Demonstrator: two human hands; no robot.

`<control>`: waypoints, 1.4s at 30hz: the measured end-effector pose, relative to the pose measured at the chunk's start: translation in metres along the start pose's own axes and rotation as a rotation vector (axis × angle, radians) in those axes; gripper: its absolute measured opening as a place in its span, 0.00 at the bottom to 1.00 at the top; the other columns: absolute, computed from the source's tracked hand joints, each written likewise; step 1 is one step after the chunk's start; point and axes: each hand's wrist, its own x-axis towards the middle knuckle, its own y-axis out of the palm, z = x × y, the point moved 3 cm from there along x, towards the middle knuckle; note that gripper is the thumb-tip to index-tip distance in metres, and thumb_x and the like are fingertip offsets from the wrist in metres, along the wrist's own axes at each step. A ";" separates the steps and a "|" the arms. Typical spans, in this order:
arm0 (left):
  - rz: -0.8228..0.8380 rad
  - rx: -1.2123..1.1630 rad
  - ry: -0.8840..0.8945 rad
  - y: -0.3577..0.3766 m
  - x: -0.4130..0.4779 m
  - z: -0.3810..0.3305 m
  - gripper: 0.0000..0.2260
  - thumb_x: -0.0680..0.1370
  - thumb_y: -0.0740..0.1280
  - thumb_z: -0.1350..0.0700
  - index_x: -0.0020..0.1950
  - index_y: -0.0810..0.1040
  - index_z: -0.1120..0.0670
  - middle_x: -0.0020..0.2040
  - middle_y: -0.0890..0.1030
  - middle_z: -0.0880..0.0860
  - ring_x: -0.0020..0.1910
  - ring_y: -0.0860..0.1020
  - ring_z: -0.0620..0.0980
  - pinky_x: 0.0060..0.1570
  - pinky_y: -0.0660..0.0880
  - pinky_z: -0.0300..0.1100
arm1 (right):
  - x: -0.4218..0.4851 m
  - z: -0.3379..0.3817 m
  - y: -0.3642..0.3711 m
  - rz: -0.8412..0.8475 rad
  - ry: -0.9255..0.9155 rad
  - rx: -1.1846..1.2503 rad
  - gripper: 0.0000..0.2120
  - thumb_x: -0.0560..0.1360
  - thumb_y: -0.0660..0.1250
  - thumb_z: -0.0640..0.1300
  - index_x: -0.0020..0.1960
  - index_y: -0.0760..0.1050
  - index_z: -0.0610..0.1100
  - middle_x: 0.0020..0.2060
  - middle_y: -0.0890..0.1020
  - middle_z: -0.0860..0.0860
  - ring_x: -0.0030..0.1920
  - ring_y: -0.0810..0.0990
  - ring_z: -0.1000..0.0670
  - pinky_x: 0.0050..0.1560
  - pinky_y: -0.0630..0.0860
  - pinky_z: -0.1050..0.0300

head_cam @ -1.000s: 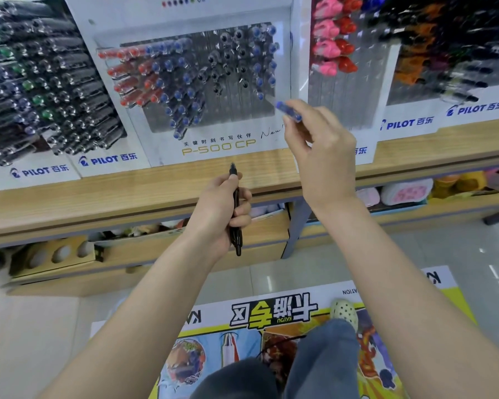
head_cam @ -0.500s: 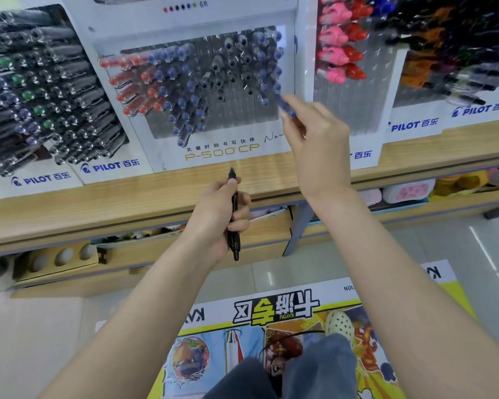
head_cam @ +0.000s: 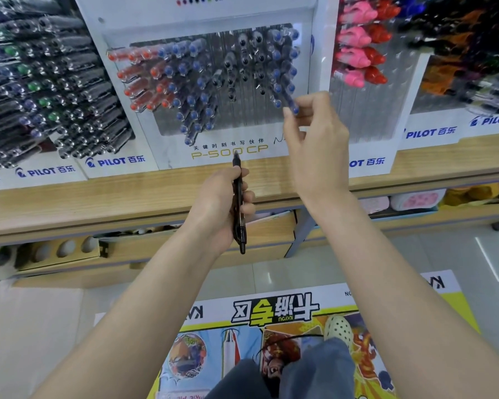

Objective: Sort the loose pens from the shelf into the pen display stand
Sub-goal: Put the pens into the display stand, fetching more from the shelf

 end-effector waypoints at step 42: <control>0.210 0.308 0.275 0.062 -0.031 -0.005 0.06 0.80 0.59 0.61 0.46 0.74 0.53 0.47 0.81 0.52 0.43 0.79 0.49 0.49 0.76 0.41 | -0.049 -0.015 -0.117 0.076 0.479 0.496 0.03 0.74 0.68 0.42 0.44 0.79 0.49 0.25 0.78 0.56 0.28 0.77 0.57 0.33 0.78 0.63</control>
